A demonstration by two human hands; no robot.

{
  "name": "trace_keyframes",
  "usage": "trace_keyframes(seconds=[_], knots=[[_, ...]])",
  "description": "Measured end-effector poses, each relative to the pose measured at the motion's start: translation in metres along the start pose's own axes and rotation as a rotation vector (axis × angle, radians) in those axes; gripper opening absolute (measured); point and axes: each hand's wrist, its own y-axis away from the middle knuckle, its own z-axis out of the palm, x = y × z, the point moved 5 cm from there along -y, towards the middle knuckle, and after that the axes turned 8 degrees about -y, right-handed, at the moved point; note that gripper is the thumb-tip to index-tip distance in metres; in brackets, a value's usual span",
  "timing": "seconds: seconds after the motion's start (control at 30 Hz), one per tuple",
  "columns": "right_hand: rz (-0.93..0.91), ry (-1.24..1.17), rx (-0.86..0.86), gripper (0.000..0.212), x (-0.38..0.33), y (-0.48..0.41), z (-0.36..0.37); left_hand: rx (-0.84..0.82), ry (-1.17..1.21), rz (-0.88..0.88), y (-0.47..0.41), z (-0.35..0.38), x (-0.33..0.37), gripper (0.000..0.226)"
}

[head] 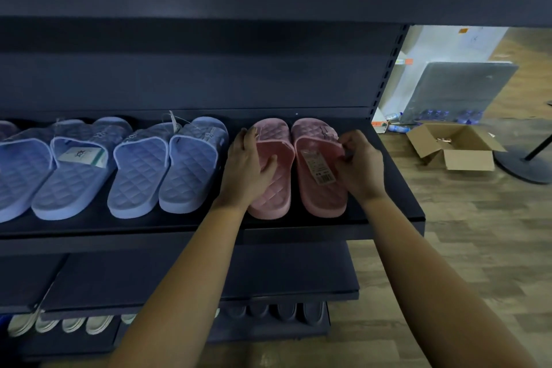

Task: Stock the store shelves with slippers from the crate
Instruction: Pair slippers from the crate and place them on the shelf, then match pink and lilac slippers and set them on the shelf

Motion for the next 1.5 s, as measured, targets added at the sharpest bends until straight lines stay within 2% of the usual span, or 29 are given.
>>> trace_keyframes(seconds=[0.27, 0.37, 0.43, 0.5, 0.6, 0.7, 0.87, 1.0, 1.17, 1.33, 1.5], knots=[[0.019, 0.061, -0.051, 0.023, -0.002, 0.0, 0.008, 0.003, -0.007, -0.011, -0.003, 0.002, 0.01, 0.069], [-0.122, 0.167, 0.005, 0.029, -0.024, 0.001, 0.008, 0.026, -0.064, 0.037, 0.0, -0.012, 0.008, 0.055], [-0.201, 0.133, 0.003, 0.031, -0.046, 0.003, 0.012, 0.059, -0.086, 0.041, 0.008, -0.028, 0.007, 0.046], [-0.289, 0.073, -0.045, 0.027, -0.071, 0.01, 0.024, 0.107, -0.124, 0.013, 0.022, -0.049, 0.0, 0.043], [-0.335, 0.019, -0.209, 0.031, -0.103, 0.027, 0.059, 0.254, -0.222, 0.002, 0.057, -0.09, -0.023, 0.041], [-0.459, -0.13, -0.339, 0.032, -0.143, 0.062, 0.097, 0.266, -0.352, -0.122, 0.106, -0.127, -0.064, 0.043], [-0.562, -0.345, -0.577, 0.031, -0.216, 0.157, 0.16, 0.254, -0.486, -0.4, 0.219, -0.18, -0.14, 0.039], [-0.645, -0.407, -0.797, 0.03, -0.278, 0.258, 0.214, 0.257, -0.55, -0.625, 0.325, -0.228, -0.202, 0.045], [-0.68, -0.471, -0.969, 0.028, -0.367, 0.391, 0.274, 0.361, -0.627, -0.798, 0.46, -0.304, -0.269, 0.033], [-0.661, -0.515, -1.04, 0.025, -0.444, 0.491, 0.327, 0.357, -0.677, -0.893, 0.555, -0.373, -0.342, 0.036], [-0.644, -0.444, -1.053, 0.023, -0.487, 0.537, 0.381, 0.279, -0.674, -0.985, 0.597, -0.411, -0.419, 0.036]])
